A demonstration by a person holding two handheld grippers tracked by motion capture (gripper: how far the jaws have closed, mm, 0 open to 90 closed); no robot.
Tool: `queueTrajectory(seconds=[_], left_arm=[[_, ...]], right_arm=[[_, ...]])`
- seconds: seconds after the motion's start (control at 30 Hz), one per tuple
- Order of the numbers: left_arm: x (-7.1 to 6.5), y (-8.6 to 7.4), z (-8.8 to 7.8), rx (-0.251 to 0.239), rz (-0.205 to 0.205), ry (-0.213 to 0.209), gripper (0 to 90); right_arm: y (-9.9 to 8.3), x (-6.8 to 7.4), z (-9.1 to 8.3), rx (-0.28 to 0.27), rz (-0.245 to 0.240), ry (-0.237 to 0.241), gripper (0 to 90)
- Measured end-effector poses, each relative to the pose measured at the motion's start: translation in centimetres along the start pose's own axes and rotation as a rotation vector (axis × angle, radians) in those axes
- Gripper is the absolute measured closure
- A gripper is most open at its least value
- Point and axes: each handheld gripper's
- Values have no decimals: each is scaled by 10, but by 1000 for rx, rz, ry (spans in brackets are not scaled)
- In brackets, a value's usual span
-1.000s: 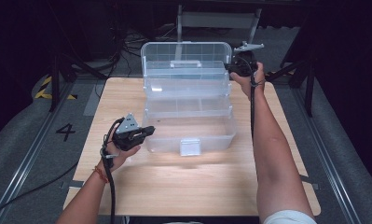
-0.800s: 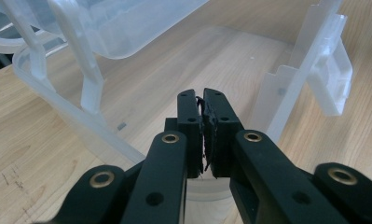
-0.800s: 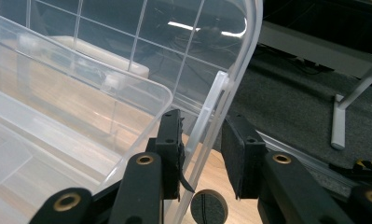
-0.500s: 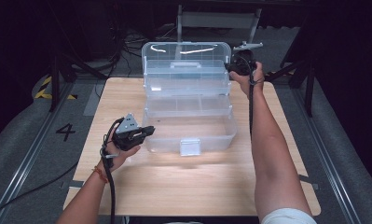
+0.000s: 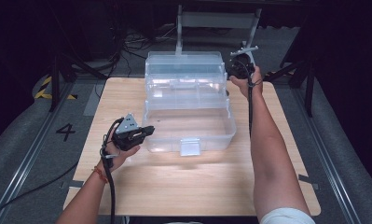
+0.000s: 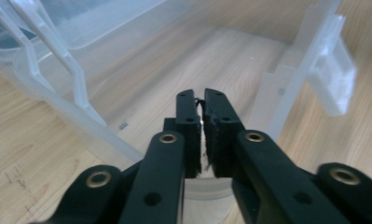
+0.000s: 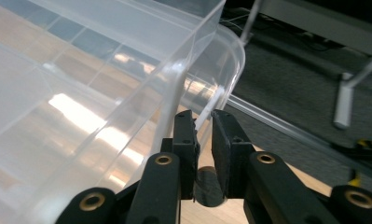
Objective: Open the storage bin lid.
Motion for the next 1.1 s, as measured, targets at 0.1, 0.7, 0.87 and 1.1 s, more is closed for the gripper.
queueTrajectory(seconds=[0.1,0.7,0.87,1.1], left_arm=[[0,0,0,-1,-1,1,841],[-1,0,0,2,-2,5,844],[-2,1,0,7,-5,11,843],[-3,3,-3,22,3,22,833]], right_arm=[[-3,2,4,17,-13,8,802],[-6,3,-7,0,-16,14,780],[-7,4,-16,-15,-16,22,776],[-12,11,-39,-45,-47,35,769]])
Point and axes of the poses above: each handheld gripper's, and its own axes: z roughly forward along the jaws, y roughly out of its top, x roughly to its left, and after that the axes turned 14 degrees about z, right-handed
